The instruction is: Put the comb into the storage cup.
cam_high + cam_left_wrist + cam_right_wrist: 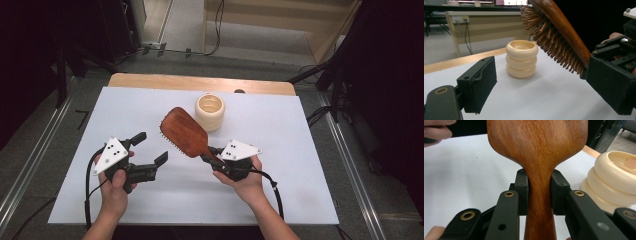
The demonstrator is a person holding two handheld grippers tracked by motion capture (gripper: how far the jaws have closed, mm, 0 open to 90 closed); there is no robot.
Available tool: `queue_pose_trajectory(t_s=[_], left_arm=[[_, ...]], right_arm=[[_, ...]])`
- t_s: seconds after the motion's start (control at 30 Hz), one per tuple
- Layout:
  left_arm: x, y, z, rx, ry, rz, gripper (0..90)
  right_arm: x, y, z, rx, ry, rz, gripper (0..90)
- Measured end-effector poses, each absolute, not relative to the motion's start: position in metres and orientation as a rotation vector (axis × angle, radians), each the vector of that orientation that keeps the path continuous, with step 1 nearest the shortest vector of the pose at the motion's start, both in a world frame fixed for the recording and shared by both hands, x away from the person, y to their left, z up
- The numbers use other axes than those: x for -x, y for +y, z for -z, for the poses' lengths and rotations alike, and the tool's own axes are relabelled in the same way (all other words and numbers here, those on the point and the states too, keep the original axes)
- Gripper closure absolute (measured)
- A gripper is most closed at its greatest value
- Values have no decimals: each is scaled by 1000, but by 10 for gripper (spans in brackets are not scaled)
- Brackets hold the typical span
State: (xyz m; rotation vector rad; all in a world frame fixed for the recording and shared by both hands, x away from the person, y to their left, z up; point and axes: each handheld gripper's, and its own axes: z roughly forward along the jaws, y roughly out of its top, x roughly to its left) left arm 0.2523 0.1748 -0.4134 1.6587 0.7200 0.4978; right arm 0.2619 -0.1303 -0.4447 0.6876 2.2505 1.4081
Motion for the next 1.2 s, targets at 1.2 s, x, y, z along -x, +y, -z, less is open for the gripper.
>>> queue_pose_trajectory(t_s=[1.2], left_arm=[[-274,118,402,-1626,805,-345,40]], right_arm=[[-249,-125,453,-645,2186,-1495,699]])
